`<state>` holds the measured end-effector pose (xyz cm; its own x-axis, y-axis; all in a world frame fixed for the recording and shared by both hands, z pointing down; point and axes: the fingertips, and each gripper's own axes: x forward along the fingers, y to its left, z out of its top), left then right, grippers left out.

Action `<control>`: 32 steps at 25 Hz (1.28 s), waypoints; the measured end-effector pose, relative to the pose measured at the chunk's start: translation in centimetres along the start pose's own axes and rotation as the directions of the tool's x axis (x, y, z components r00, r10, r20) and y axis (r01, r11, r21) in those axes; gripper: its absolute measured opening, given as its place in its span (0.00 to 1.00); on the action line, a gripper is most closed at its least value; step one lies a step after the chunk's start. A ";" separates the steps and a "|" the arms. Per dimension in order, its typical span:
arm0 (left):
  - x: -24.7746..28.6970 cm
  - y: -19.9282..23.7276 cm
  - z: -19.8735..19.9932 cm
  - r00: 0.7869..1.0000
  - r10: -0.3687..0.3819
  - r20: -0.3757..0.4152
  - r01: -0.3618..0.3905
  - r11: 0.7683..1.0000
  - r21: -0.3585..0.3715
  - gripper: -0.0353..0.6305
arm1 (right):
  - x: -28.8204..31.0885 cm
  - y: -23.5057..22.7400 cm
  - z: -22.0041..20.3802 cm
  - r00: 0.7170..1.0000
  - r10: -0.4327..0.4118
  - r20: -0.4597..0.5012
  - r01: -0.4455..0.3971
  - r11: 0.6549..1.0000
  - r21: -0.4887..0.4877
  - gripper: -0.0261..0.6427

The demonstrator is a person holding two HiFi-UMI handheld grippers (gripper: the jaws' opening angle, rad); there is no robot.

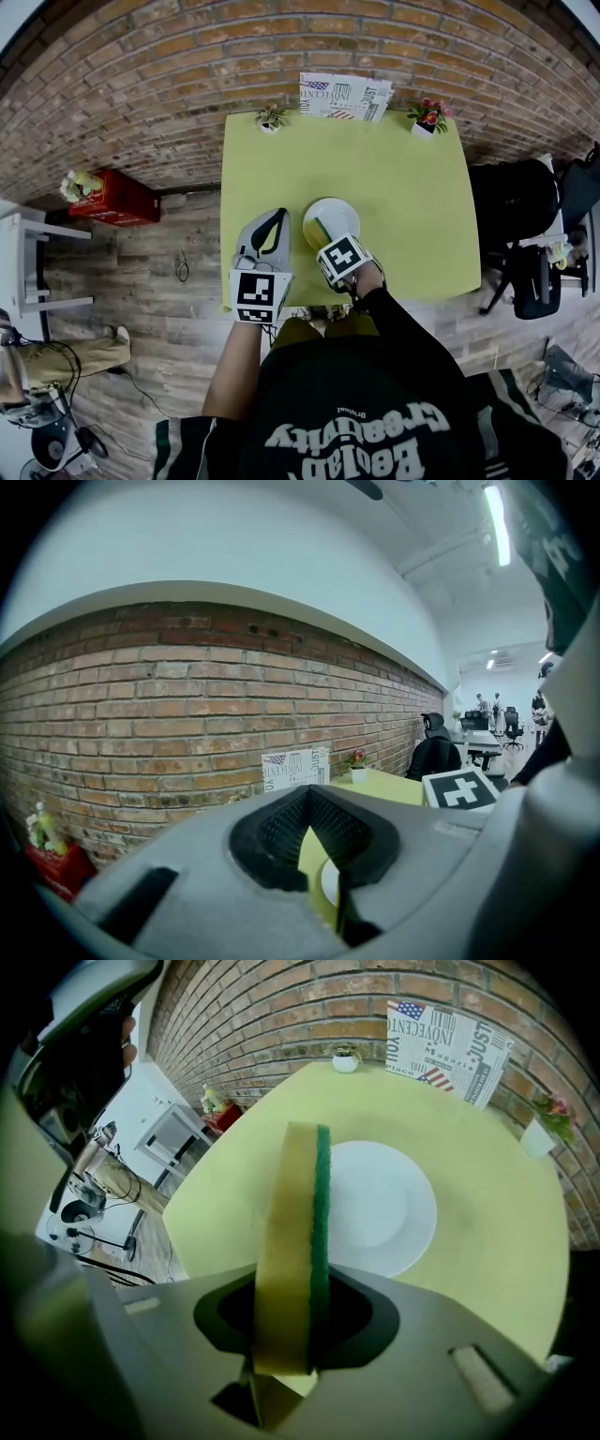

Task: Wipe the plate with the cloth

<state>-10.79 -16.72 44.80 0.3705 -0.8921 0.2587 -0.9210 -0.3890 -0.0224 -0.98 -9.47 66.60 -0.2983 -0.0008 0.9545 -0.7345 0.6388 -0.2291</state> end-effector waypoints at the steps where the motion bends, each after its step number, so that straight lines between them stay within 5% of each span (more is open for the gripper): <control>1: 0.1 -0.2 0.1 1.000 -0.003 0.002 0.003 1.000 0.001 0.06 | -0.1 -0.3 -0.2 1.000 -0.005 -0.001 0.005 1.000 0.009 0.25; 18: 2.3 -4.1 0.8 0.996 -0.093 0.014 0.093 0.996 0.018 0.06 | -2.4 -7.2 -4.1 0.994 -0.109 0.012 0.104 0.974 0.203 0.25; 32: 2.8 -4.3 1.5 0.993 -0.115 0.028 0.114 0.993 0.029 0.06 | -3.6 -8.9 -5.5 0.988 -0.151 0.020 0.140 0.954 0.264 0.25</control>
<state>-5.64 -17.92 44.19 0.4770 -0.8475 0.2327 -0.8688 -0.4947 -0.0211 9.98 -10.87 66.23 -0.1966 -0.1126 0.9740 -0.9035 0.4066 -0.1354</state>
